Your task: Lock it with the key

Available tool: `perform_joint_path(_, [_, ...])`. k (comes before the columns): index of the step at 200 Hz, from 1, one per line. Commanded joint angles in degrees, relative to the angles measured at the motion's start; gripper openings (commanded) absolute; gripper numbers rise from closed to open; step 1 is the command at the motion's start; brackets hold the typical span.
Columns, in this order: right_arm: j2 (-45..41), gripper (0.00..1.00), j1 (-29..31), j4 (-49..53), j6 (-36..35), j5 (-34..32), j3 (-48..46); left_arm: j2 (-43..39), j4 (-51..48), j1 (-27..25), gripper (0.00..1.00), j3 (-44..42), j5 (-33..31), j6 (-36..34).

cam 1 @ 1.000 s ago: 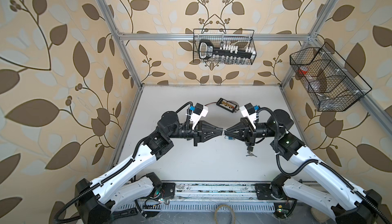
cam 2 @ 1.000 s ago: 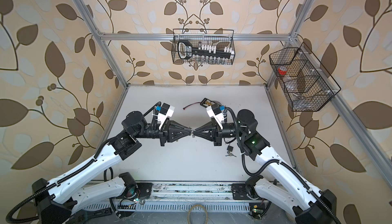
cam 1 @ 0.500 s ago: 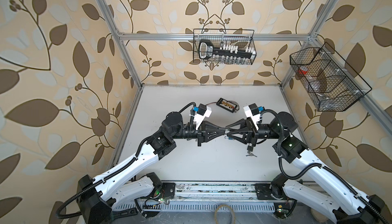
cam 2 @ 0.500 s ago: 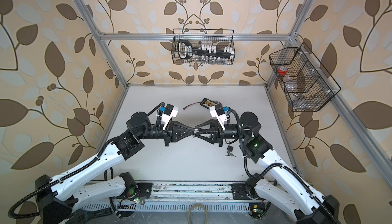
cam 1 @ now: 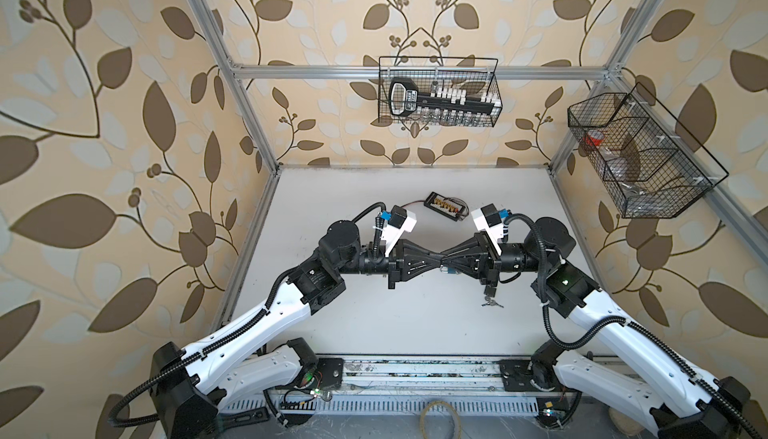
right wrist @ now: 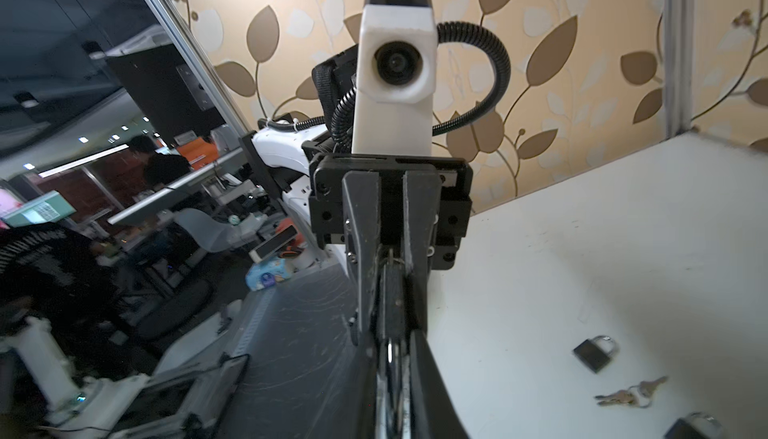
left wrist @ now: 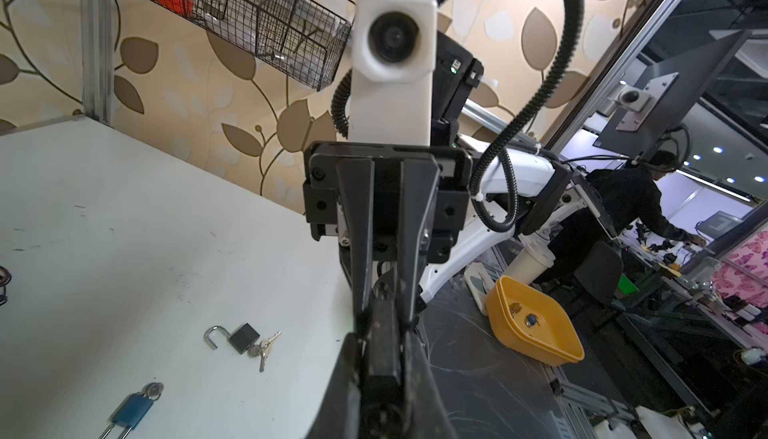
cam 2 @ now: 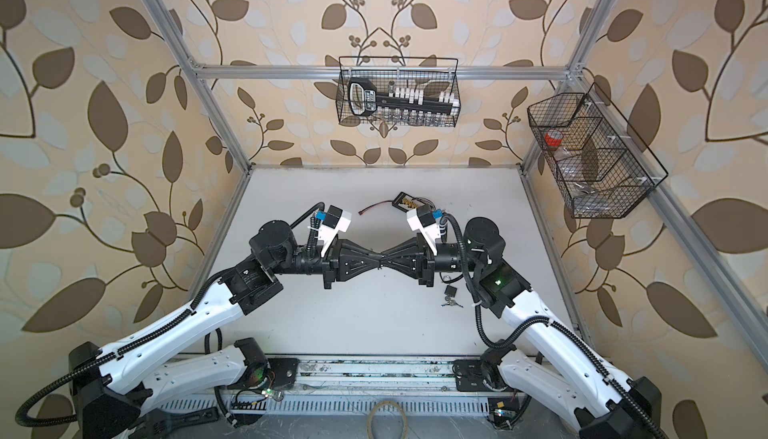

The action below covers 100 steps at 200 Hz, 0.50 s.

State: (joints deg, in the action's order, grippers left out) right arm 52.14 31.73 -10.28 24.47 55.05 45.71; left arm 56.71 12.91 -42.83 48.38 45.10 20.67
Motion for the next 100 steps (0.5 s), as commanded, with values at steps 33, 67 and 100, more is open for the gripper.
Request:
perform_joint_path(33, [-1.59, 0.0, 0.17, 0.57, -0.88, 1.47, 0.0, -1.86, 2.01, -0.06, 0.0, 0.43, -2.25, -1.53])
perform_joint_path(67, [-2.69, 0.0, -0.67, 3.01, -2.51, 1.63, 1.33, -2.88, -2.23, 0.09, 0.08, 1.49, -3.93, -3.31])
perform_joint_path(100, [-4.01, 0.0, -3.35, 11.6, -8.09, 1.93, 4.06, -6.14, -11.42, 0.14, 0.51, 3.17, -9.34, -8.14])
